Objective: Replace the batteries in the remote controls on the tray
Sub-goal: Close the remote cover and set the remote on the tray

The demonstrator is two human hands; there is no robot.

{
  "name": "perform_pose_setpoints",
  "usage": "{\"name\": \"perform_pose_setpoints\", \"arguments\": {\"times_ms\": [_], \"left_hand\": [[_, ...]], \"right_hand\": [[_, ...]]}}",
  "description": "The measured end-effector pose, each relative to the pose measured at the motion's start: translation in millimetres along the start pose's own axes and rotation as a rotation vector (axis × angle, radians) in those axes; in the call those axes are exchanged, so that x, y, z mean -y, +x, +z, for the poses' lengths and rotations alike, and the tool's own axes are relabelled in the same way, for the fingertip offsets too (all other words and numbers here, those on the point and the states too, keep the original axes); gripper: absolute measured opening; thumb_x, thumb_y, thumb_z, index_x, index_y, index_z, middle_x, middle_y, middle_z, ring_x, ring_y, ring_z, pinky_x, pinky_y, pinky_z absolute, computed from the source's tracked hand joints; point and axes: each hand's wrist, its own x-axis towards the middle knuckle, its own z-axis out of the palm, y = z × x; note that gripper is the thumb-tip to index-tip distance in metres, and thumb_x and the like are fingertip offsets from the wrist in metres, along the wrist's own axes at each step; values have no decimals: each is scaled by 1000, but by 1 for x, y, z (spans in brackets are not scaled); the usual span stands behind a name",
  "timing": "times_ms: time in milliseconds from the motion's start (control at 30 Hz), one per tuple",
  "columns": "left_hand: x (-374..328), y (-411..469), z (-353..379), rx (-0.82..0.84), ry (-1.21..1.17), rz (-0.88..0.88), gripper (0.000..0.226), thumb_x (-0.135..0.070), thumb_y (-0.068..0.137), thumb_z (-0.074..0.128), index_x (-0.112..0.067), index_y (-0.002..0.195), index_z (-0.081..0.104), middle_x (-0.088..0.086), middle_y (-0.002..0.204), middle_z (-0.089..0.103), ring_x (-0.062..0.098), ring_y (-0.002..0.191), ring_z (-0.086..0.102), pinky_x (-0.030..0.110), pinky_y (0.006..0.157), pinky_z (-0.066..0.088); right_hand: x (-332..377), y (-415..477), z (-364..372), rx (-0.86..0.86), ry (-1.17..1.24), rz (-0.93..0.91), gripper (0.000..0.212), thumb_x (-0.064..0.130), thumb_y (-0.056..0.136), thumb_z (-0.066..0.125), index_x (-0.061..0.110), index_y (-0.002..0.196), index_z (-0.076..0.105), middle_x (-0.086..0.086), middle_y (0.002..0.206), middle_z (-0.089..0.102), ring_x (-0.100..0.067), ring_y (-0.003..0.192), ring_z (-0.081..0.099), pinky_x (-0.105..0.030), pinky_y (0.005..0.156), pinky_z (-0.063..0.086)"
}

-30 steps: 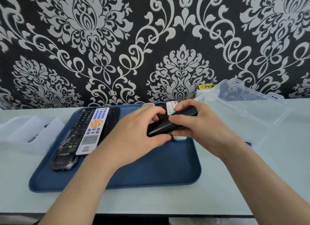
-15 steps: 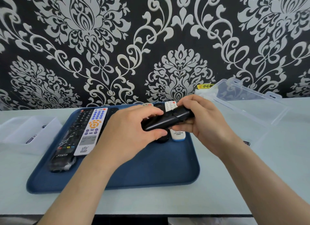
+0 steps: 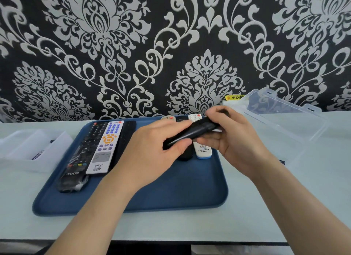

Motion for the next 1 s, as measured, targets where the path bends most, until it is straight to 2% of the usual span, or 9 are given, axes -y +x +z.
{"name": "perform_pose_setpoints", "arguments": {"times_ms": [100, 167, 233, 300, 367, 433, 600, 867, 1000], "left_hand": [[-14, -2, 2, -17, -430, -217, 23, -23, 91, 64, -41, 106, 64, -8, 91, 73, 18, 76, 70, 39, 71, 58], [-19, -1, 3, 6, -548, -282, 16, -25, 89, 64, -31, 104, 63, -1, 87, 74, 19, 70, 71, 35, 64, 58], [-17, 0, -3, 131, -666, -298, 27, -29, 85, 69, -29, 111, 62, 2, 93, 74, 17, 76, 70, 30, 67, 56], [-11, 0, -12, 347, -765, -258, 47, -20, 81, 73, -30, 125, 57, 2, 110, 70, 15, 90, 67, 28, 77, 55], [-7, -1, -19, 477, -750, -211, 62, -9, 78, 71, -30, 133, 51, 0, 122, 66, 14, 98, 65, 24, 83, 52], [-4, 0, -22, 471, -745, -217, 67, -9, 74, 77, -27, 134, 52, -1, 122, 67, 15, 100, 67, 20, 83, 51], [-2, 0, -29, 506, -799, -226, 89, -41, 60, 84, -20, 139, 49, 6, 125, 66, 27, 105, 67, 24, 87, 51], [-5, 0, -29, 464, -754, -207, 91, -50, 54, 86, -24, 135, 52, -1, 121, 68, 29, 102, 69, 25, 85, 52], [-2, -2, -28, 452, -706, -198, 82, -27, 52, 84, -30, 129, 55, -7, 119, 69, 28, 98, 71, 25, 82, 54]], "right_hand": [[0, -2, 4, 97, 84, -21, 35, 17, 81, 67, 9, 112, 53, -13, 93, 67, -24, 64, 68, -25, 62, 58], [-1, -2, 5, 94, 50, -43, 45, 18, 82, 67, 14, 124, 50, -15, 95, 66, -22, 61, 67, -25, 60, 56], [-2, 0, 3, 48, 53, -50, 44, 17, 91, 63, 24, 131, 49, -11, 83, 66, -22, 56, 64, -25, 56, 55], [-2, 2, 1, 4, 92, -37, 38, 14, 97, 57, 30, 131, 51, -9, 74, 62, -21, 53, 61, -23, 51, 52], [-1, 2, 0, -3, 119, -7, 32, 14, 99, 53, 27, 128, 55, -11, 76, 60, -20, 50, 58, -21, 48, 50], [-2, 2, 1, 16, 132, 26, 25, 18, 100, 52, 25, 123, 58, -12, 77, 60, -19, 49, 56, -20, 45, 47], [-3, -1, 3, 69, 143, 50, 19, 25, 102, 47, 27, 116, 60, -10, 69, 65, -16, 47, 54, -18, 43, 45], [-6, -2, 6, 107, 130, 37, 21, 27, 102, 45, 27, 118, 59, -7, 63, 62, -14, 44, 50, -18, 41, 41], [-8, -3, 8, 131, 127, 21, 23, 26, 103, 44, 26, 121, 57, -6, 60, 61, -15, 44, 50, -19, 41, 41]]}}
